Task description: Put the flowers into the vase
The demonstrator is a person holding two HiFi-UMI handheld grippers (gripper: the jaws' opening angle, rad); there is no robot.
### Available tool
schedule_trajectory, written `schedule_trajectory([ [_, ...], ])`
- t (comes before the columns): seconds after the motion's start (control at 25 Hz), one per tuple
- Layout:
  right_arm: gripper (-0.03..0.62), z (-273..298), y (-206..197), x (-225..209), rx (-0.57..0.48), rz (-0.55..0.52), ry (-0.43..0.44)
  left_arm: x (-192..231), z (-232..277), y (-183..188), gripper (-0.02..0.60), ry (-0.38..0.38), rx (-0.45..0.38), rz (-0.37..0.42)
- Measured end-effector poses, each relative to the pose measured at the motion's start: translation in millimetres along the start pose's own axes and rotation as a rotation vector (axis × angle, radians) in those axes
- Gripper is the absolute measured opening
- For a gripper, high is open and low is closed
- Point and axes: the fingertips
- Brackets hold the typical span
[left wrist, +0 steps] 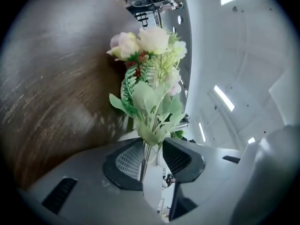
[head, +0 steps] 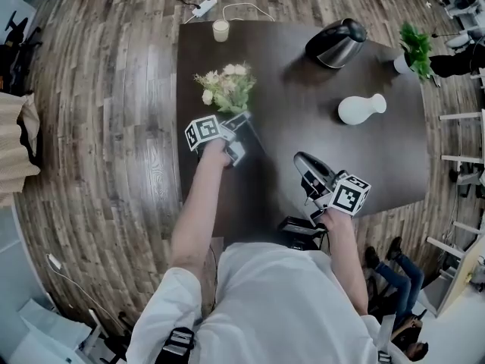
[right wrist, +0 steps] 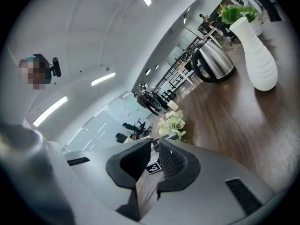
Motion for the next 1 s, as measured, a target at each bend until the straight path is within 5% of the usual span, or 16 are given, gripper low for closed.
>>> schedule_trajectory([
  [0.08,0.028,-2.6,1.8,-1.1,-0.007,0.0,-0.004,1.6,1.9,-0.6,0.064,0.009,0.003,0.034],
  [0.16,0.028,-5.8,3.1,-2.8,-0.016,0.002,-0.009,-0.3,2.8,-2.9,0.054,-0.005,0.012,0.059],
  [0.52,0.028,-22.1,6.1,-5.2,-0.054,0.008,-0.029,-28.0,-13.9,-32.2,0.046,-0.158,-0.014,0.027],
  [1.0,0.028,-73.5,26.2,-10.1,-0.174,0.001,-0.061,-119.0,-20.9,-98.4,0.041,-0.394,-0.001,0.036],
])
Point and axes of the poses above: the fingertips, and each gripper's own axes: z forward along the fingers, x to its left, y out of its top, and after that the axes turned 9 degrees about -x, right-handed
